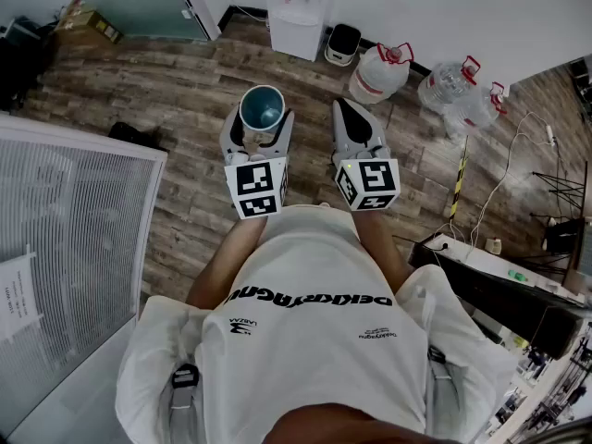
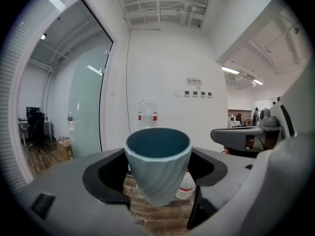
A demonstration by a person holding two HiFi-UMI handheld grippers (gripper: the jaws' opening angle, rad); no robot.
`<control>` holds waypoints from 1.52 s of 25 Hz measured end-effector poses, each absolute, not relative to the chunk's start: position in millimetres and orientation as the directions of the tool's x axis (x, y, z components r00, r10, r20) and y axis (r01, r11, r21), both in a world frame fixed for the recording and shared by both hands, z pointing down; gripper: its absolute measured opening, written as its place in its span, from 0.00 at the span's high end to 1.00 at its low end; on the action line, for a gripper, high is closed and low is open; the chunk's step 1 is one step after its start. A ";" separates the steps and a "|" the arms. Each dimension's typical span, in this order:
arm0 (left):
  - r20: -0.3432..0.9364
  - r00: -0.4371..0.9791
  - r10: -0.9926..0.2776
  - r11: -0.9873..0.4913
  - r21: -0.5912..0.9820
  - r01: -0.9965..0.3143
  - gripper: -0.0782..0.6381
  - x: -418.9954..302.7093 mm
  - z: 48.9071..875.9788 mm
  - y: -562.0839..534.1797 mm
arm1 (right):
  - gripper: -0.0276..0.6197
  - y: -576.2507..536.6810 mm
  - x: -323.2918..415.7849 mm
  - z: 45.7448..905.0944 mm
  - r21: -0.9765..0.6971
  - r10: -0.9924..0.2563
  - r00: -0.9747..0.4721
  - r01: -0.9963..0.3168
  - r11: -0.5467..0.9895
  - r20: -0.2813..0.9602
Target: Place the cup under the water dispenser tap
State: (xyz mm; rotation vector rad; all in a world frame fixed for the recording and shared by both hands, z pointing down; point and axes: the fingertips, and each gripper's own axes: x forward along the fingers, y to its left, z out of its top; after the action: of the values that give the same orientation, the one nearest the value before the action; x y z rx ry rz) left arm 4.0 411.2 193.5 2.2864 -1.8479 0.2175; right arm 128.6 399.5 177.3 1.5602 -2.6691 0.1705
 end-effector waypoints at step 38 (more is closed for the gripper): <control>0.249 0.317 -0.915 -0.316 0.046 -0.948 0.38 -114.0 235.5 348.9 | 0.96 351.9 15.4 202.6 -0.055 -0.917 -0.379 -0.925 0.375 0.119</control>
State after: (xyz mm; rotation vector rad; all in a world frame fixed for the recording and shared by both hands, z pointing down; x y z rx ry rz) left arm -114.0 348.9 235.5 2.3947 -1.7156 0.2627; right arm 15.4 351.9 202.6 1.7095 -2.5477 0.1730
